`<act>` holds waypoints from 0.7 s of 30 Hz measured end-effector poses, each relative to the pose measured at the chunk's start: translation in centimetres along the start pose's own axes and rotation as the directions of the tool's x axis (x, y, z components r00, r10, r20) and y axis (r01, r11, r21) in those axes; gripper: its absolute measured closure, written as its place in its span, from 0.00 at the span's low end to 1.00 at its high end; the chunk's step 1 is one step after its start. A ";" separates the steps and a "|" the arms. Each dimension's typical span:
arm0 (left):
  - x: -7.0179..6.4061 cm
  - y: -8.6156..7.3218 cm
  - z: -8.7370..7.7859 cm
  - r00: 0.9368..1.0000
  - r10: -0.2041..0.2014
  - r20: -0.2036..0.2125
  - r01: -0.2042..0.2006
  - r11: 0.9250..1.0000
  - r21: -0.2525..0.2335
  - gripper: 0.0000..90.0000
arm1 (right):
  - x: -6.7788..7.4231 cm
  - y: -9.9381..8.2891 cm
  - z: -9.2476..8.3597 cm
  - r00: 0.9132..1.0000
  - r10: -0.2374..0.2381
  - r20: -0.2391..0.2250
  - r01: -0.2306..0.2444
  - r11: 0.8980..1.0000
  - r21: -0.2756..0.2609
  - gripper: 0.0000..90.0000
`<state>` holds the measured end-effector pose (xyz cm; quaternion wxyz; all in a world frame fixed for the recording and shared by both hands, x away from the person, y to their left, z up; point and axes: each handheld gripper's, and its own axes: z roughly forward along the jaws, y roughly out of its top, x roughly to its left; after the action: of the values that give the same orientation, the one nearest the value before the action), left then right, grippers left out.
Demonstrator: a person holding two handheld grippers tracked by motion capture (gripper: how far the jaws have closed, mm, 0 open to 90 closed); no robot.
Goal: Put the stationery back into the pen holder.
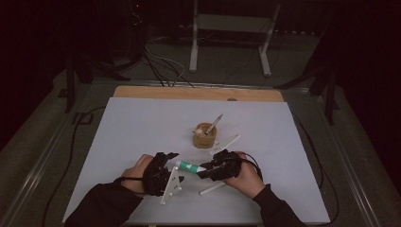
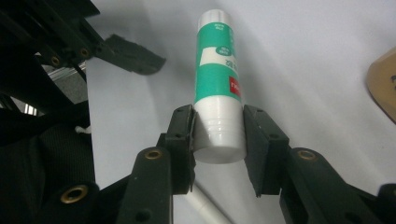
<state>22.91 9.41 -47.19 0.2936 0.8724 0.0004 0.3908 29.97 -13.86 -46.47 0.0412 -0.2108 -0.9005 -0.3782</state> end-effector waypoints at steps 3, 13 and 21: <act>-0.2 0.1 0.0 0.999 0.049 -0.014 -0.049 0.998 0.030 0.28 | -0.1 0.1 0.1 1.000 -0.005 0.001 0.005 1.000 -0.005 0.72; -1.3 0.2 0.9 0.985 0.156 -0.070 -0.150 0.985 0.081 0.36 | 0.1 0.8 0.4 1.000 0.003 0.004 -0.003 1.000 0.000 0.72; -2.1 0.4 1.3 0.969 0.222 -0.110 -0.213 0.973 0.090 0.45 | 0.2 1.2 0.6 1.000 0.015 0.006 -0.015 1.000 0.006 0.72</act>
<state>22.26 7.95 -49.11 0.2142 0.8529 -0.0627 0.4720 30.36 -12.61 -46.01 0.0421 -0.2185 -0.9001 -0.3745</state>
